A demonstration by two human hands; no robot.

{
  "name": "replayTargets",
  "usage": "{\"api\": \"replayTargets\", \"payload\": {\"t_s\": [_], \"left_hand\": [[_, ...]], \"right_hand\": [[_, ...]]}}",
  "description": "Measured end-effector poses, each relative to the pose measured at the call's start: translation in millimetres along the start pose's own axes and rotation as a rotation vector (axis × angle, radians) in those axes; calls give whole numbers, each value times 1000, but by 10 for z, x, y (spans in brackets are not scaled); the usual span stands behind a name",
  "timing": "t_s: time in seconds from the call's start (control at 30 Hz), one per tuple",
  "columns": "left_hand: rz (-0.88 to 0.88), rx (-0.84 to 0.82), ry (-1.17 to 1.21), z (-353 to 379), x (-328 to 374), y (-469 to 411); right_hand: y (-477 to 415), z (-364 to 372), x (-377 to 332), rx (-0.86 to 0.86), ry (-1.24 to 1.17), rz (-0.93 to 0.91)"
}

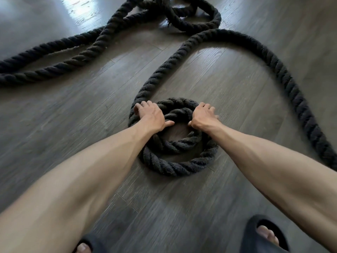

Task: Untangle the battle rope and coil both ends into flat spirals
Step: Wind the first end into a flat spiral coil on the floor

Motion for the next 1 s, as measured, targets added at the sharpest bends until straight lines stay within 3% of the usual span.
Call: {"api": "replayTargets", "payload": {"t_s": [0.13, 0.23, 0.37, 0.47, 0.7, 0.8, 0.93, 1.0], "left_hand": [[240, 126, 169, -35, 203, 16], [264, 64, 202, -68, 328, -33], [330, 176, 216, -8, 335, 80], [275, 196, 222, 41, 300, 132], [32, 22, 187, 63, 107, 14], [7, -66, 157, 40, 40, -75], [-76, -197, 55, 25, -58, -117], [-95, -138, 69, -11, -103, -101]], "right_hand": [[-77, 8, 29, -2, 53, -187], [-110, 4, 13, -9, 98, -323], [-89, -33, 7, -38, 118, -442], [-39, 25, -24, -58, 127, -378], [98, 73, 78, -88, 72, 28], [62, 49, 97, -74, -17, 131], [-26, 73, -2, 0, -13, -16], [-55, 106, 3, 14, -2, -108]]}}
Point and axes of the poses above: each hand's wrist, its own y-axis away from the middle knuckle, its own z-axis out of the palm, x = y × z, the point moved 5 cm from there along -y, towards the middle knuckle, and after that the axes turned 10 degrees about -z, right-handed, at the moved point
